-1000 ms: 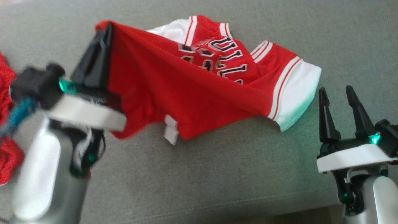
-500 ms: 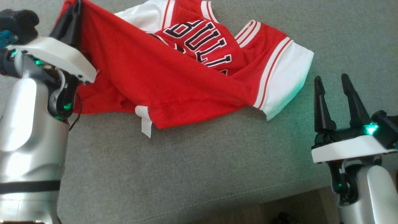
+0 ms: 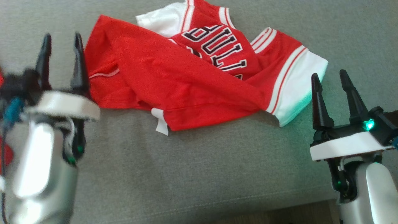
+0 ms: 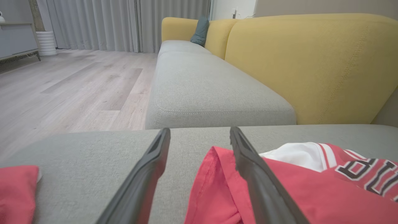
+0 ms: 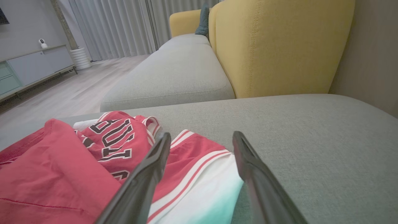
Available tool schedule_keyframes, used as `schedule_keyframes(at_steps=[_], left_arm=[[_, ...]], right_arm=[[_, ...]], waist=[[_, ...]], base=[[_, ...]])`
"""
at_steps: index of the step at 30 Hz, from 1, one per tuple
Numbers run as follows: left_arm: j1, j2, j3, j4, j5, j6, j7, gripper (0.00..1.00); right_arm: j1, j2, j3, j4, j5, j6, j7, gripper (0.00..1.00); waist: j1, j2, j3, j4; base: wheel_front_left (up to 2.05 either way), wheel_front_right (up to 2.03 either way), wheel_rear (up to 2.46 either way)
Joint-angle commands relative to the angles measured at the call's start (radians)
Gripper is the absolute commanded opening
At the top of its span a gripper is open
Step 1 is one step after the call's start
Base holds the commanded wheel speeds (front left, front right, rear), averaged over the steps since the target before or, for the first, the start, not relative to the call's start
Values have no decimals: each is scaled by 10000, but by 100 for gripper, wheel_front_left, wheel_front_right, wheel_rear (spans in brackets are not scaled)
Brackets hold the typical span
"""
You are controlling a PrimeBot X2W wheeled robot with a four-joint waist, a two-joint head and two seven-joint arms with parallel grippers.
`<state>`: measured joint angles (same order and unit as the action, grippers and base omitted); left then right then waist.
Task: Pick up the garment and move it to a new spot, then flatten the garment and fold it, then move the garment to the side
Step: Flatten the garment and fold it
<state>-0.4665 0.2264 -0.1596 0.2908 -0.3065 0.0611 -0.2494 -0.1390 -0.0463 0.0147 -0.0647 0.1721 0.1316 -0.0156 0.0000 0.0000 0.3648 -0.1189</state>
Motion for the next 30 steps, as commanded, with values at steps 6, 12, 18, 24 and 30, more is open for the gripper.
schedule_keyframes(at_steps=[6,12,18,24,30], left_arm=[[1515,-71,482,-1918,293,279,-119,100],[2888,-294,432,-2776,533,368,-122,100],[3583,-361,241,-3074,730,332,-123,100],[3989,-304,156,-3161,767,314,-123,100],[4070,-322,92,-3132,718,298,-123,100]], right_arm=[[-169,-39,206,-470,-196,-9,252,100],[9,-39,128,-572,-245,-9,434,100],[223,-39,130,-631,-212,-9,548,100],[389,-39,84,-617,-148,-9,559,100],[449,-39,65,-623,-127,-9,571,100]], waist=[[0,0,-433,350],[0,0,-739,520],[0,0,-952,538],[0,0,-1091,485],[0,0,-1159,481]], base=[[0,0,0],[0,0,0],[0,0,0],[0,0,0],[0,0,0]])
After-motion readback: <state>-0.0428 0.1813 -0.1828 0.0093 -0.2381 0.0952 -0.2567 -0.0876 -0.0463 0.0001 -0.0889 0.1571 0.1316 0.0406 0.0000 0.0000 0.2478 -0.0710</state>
